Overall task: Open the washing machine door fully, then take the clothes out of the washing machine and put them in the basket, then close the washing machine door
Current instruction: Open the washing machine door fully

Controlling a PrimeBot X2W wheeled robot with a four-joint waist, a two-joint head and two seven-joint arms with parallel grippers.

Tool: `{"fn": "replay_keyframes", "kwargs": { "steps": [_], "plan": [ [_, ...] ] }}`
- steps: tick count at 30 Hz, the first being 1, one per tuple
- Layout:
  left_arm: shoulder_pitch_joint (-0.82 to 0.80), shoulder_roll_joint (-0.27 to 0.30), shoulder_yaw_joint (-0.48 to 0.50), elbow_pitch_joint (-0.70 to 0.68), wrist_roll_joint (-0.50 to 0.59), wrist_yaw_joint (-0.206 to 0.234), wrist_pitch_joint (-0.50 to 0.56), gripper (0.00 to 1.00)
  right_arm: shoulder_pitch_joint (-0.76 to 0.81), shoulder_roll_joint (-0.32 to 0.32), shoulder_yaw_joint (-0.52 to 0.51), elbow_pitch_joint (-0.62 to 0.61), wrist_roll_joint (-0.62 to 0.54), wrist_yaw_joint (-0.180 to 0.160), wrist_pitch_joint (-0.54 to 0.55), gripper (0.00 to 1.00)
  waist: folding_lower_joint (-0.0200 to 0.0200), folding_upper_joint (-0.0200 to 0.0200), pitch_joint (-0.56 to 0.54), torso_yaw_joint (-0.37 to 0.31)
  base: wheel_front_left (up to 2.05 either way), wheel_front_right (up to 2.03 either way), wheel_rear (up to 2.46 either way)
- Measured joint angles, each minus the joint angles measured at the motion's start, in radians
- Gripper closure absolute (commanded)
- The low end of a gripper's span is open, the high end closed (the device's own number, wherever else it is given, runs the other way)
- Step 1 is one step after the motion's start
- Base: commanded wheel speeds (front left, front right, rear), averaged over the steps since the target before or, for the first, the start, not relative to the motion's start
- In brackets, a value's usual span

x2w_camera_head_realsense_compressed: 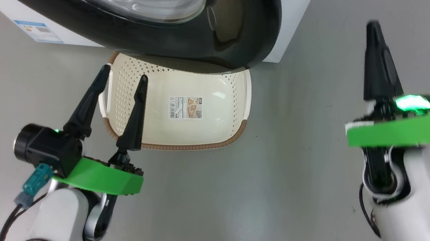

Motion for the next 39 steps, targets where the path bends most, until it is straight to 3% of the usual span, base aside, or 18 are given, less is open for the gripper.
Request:
{"fn": "replay_keyframes", "kwargs": {
  "steps": [4, 9, 14, 21, 29, 39],
  "plan": [
    [-0.002, 0.000, -0.008, 0.001, -0.002, 0.000, 0.000, 0.00, -0.096, -0.059, 0.088, 0.041, 0.251, 0.000, 0.008, 1.00, 0.0000, 0.0000, 0.002, 0.009, 0.00, 0.00, 0.00],
    [-0.004, 0.000, -0.016, 0.002, -0.010, 0.000, 0.000, 0.00, -0.218, -0.123, 0.152, 0.048, 0.530, 0.000, 0.110, 1.00, 0.0000, 0.0000, 0.009, 0.023, 0.00, 0.00, 0.00],
    [-0.009, 0.000, -0.033, 0.002, -0.012, 0.006, 0.000, 0.00, -0.301, -0.141, 0.163, 0.070, 0.780, 0.000, 0.286, 1.00, 0.0000, 0.0000, 0.023, 0.036, 0.00, 0.00, 0.00],
    [-0.030, 0.000, -0.046, 0.001, -0.018, 0.010, 0.000, 0.00, -0.387, -0.127, 0.098, 0.163, 1.034, 0.000, 0.577, 1.00, 0.0000, 0.0000, 0.035, 0.056, 0.00, 0.00, 0.00],
    [-0.031, 0.000, -0.065, -0.008, -0.019, 0.019, 0.000, 0.00, -0.466, -0.114, 0.055, 0.311, 1.143, 0.000, 0.875, 1.00, 0.0000, 0.0000, 0.050, 0.086, 0.00, 0.00, 0.00],
    [-0.042, -0.001, -0.077, -0.011, -0.026, 0.028, 0.000, 0.00, -0.504, -0.091, 0.028, 0.356, 1.131, 0.000, 1.030, 1.00, 0.0000, 0.0000, 0.057, 0.111, 0.00, 0.00, 0.00]
  ]
}}
